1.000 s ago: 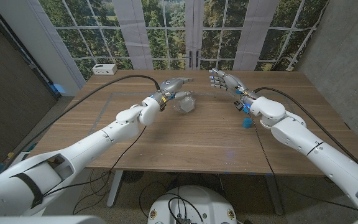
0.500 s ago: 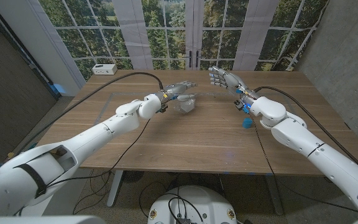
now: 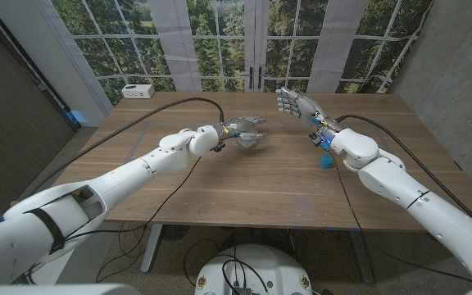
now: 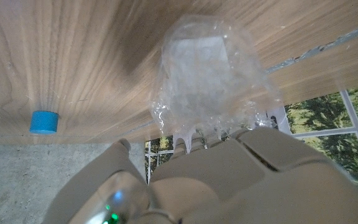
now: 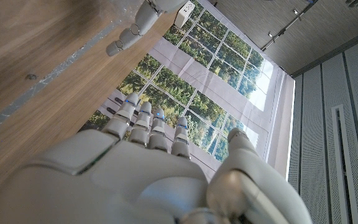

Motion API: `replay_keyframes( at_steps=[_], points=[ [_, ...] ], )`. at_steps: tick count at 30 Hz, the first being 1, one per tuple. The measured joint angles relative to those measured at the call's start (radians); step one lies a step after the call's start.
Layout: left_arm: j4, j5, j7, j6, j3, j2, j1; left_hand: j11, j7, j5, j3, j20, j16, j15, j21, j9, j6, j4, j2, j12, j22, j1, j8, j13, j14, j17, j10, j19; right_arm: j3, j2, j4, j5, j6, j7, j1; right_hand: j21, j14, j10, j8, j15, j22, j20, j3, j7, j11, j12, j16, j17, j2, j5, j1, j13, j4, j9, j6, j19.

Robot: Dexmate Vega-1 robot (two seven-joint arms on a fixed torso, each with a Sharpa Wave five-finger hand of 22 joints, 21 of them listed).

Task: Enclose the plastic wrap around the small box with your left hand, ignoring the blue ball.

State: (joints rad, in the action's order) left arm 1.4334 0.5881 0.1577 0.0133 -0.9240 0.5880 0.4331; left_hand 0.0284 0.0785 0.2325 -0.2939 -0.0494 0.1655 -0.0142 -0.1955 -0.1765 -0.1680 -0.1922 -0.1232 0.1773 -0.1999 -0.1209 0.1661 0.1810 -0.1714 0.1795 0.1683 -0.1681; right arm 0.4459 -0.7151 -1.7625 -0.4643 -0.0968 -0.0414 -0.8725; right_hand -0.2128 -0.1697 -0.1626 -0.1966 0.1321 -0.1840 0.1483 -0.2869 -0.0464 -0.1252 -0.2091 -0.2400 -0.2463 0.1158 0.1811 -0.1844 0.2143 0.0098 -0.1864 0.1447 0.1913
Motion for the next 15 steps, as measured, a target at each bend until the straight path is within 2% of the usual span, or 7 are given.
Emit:
replay_keyframes(
  at_steps=[6, 11, 15],
  points=[
    [0.008, 0.04, 0.054, -0.034, -0.039, -0.004, -0.017, 0.0, 0.0, 0.019, 0.019, 0.0, 0.0, 0.013, 0.011, 0.0, 0.0, -0.002, 0.044, -0.001, -0.003, 0.102, 0.0, 0.0, -0.001, 0.0, 0.0, 0.0, 0.0, 0.0, 0.002, 0.0, -0.003, -0.001, 0.0, 0.0, -0.002, -0.005, 0.0, 0.002, 0.0, 0.0, 0.0, 0.0, -0.005, 0.0, 0.0, 0.0, 0.0, 0.002, 0.0, 0.0, 0.0, 0.0, 0.0, 0.0],
    [0.015, 0.09, 0.084, -0.06, -0.065, -0.006, -0.028, 0.0, 0.0, 0.031, 0.04, 0.0, 0.0, 0.021, 0.011, 0.0, 0.0, -0.007, 0.058, -0.004, -0.004, 0.131, 0.0, 0.002, -0.003, 0.0, 0.0, 0.0, 0.0, 0.001, 0.006, 0.0, -0.003, -0.005, 0.003, 0.0, -0.002, -0.005, 0.0, 0.002, 0.0, 0.0, 0.0, 0.0, -0.005, 0.0, 0.0, 0.0, 0.0, 0.004, 0.0, 0.0, 0.0, 0.0, 0.0, 0.0],
    [0.014, 0.119, 0.107, -0.075, -0.084, -0.011, -0.035, 0.0, 0.0, 0.031, 0.059, 0.0, -0.001, 0.024, 0.011, 0.0, 0.0, -0.01, 0.057, -0.004, -0.007, 0.131, 0.0, 0.003, -0.001, 0.005, 0.0, 0.0, 0.001, 0.003, 0.01, -0.001, -0.003, -0.007, 0.006, 0.0, -0.002, -0.005, 0.0, 0.002, 0.0, 0.0, 0.0, 0.0, -0.005, 0.0, 0.0, 0.0, 0.0, 0.004, 0.0, 0.0, 0.0, 0.0, 0.0, 0.0]
  ],
)
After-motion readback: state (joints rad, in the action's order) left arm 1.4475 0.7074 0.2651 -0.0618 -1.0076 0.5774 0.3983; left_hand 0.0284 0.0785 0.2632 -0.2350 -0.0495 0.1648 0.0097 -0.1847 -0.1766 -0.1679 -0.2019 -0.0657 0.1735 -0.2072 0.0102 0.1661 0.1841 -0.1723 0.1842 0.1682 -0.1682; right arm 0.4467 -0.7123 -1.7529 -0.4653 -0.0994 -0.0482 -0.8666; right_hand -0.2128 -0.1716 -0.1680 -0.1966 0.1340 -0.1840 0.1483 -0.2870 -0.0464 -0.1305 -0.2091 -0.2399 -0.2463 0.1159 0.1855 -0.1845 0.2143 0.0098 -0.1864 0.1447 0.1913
